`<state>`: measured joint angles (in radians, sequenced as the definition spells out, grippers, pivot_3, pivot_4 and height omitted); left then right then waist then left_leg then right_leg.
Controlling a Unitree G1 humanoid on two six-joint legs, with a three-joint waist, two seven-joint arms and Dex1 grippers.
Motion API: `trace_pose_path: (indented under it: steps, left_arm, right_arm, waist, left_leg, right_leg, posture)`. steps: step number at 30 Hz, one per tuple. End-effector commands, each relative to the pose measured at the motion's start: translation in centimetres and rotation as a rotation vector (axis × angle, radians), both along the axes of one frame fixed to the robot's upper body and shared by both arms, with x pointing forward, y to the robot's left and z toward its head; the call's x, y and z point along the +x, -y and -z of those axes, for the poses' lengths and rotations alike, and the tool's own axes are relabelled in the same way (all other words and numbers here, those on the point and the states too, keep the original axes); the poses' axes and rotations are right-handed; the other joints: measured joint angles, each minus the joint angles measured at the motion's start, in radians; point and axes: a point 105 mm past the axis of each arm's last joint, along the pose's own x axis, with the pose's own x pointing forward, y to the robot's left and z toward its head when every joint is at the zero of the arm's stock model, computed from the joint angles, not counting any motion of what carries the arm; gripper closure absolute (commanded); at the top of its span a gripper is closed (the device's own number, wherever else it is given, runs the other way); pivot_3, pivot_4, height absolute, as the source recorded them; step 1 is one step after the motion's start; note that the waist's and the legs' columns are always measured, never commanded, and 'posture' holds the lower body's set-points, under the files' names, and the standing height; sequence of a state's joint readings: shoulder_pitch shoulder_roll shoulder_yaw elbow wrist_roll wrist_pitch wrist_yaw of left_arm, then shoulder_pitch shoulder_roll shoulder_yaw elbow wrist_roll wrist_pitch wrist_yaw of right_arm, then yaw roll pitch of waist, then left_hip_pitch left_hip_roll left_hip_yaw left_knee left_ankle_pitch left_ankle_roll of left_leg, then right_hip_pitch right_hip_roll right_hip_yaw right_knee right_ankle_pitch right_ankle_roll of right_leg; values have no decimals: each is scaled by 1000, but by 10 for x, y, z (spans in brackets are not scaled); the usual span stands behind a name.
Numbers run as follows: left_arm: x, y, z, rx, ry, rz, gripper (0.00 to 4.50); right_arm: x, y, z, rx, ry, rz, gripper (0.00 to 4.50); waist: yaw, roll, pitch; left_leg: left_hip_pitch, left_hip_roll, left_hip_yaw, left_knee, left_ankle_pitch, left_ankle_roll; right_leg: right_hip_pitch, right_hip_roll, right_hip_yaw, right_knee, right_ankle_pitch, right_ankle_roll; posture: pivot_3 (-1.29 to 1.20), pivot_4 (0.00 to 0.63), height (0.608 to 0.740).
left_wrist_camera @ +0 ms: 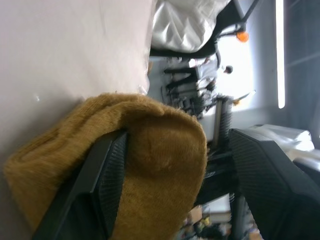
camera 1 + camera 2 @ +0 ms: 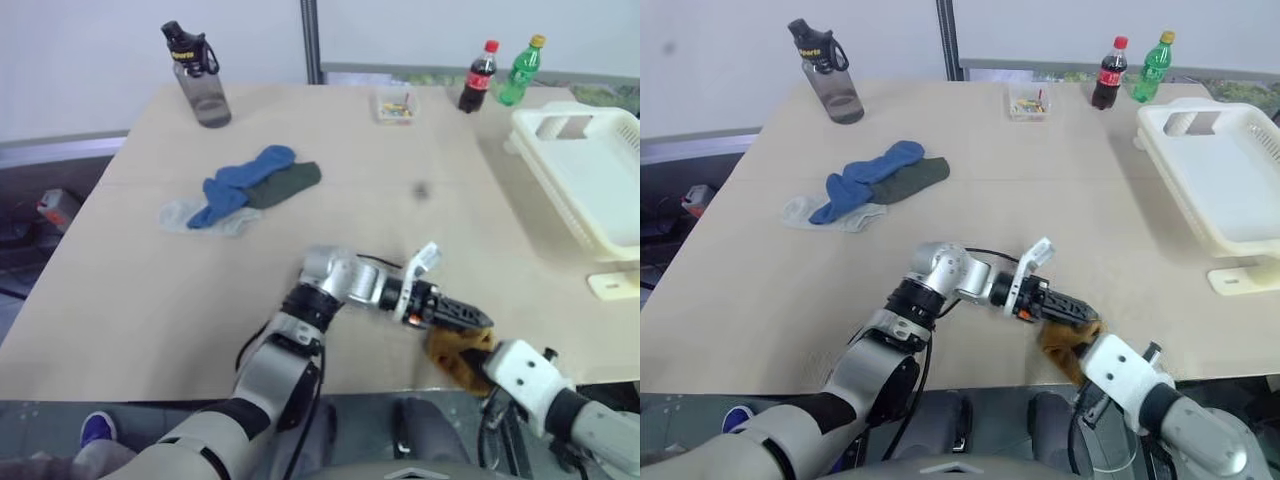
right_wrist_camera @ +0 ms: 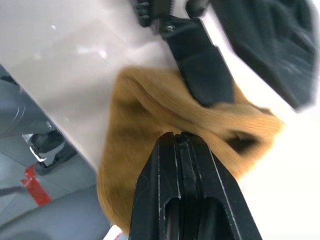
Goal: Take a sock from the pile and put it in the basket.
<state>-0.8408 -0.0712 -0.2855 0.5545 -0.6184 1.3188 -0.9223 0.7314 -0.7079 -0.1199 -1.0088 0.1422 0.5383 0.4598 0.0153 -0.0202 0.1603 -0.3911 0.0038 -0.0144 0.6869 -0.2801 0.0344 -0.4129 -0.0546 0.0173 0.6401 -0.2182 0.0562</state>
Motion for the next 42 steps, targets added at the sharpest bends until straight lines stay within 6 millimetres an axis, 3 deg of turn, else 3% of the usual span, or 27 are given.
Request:
trace_pose_path:
  steps: [1, 5, 8, 11, 15, 22, 26, 31, 34, 36, 42]
  left_arm:
    - [-3, -2, 13, 31, 25, 39, 1084]
    - [1, -20, -4, -82, 90, 77, 1084]
    - [-2, -40, -12, -161, 207, 123, 1084]
    - [-8, -46, -11, -188, 311, 157, 1084]
    - [-5, -50, -20, -251, 445, 136, 1084]
    - [1, -86, -33, -270, 762, 140, 1084]
    - [5, -108, -23, -188, 991, 200, 1084]
    - [7, -124, -30, -199, 1073, 203, 1084]
    - [7, -127, -36, -231, 1093, 190, 1084]
    - [5, -128, -39, -248, 1117, 199, 1084]
    - [3, -136, -48, -273, 1167, 181, 1084]
  right_arm:
    - [-5, 6, -19, 106, 57, 80, 3262]
    - [-8, 11, -23, 275, 41, 238, 1298]
    - [6, 5, -36, 484, 45, 326, 10]
    - [19, -4, -46, 637, 3, 361, 10]
    - [35, -4, -34, 685, -115, 414, 10]
    - [19, -8, 5, 512, -322, 417, 10]
    - [13, -10, 18, 451, -386, 405, 10]
    - [16, -12, 40, 427, -472, 383, 10]
    - [13, -17, 56, 416, -549, 347, 868]
    - [12, -22, 60, 427, -580, 321, 1792]
    - [24, -19, 54, 466, -540, 309, 4117]
  waist:
    - [1, 0, -1]
    - [-8, 1, -1]
    - [-28, 1, -1]
    - [-7, 2, -2]
    - [1, 1, -1]
    - [-4, 2, -1]
    - [-2, 2, -2]
    - [-3, -4, -5]
    - [-19, -13, -10]
    - [-27, -16, -12]
    - [-29, -16, -12]
  left_leg:
    - [0, 0, 0, 0, 0, 0]
    - [0, 2, -2, 0, 0, 0]
    - [2, 5, 0, 0, 0, 0]
    - [4, 6, 2, -1, 0, 0]
    - [-1, 3, 1, 0, -1, 1]
    - [-4, 3, 2, -2, -1, 2]
    - [-4, 4, 2, -1, -1, 2]
    - [-1, 5, 3, -1, -1, 3]
    - [2, 7, 4, -1, -1, 2]
    - [7, 8, 5, -1, -1, 3]
    - [10, 12, 5, -3, -2, 2]
  right_leg:
    - [0, 0, 0, 0, 0, 0]
    - [0, 0, 1, 0, -1, 1]
    - [0, 0, 2, 1, 0, 0]
    - [0, 0, 5, 1, 0, -1]
    - [-1, -2, 5, -1, 0, -1]
    - [-5, 0, 5, -2, 0, -1]
    - [-5, 0, 5, -2, 0, -1]
    - [-2, 0, 5, -2, 0, -1]
    - [-1, 2, 5, -2, 0, -1]
    - [4, 2, 6, -2, -1, 1]
    - [6, 4, 6, -2, -2, 2]
  posture:
    - [0, 150, 740]
    - [0, 150, 740]
    - [0, 150, 740]
    - [0, 150, 740]
    - [0, 150, 740]
    - [0, 150, 740]
    - [0, 150, 740]
    - [0, 150, 740]
    - [0, 150, 740]
    - [0, 150, 740]
    - [0, 150, 740]
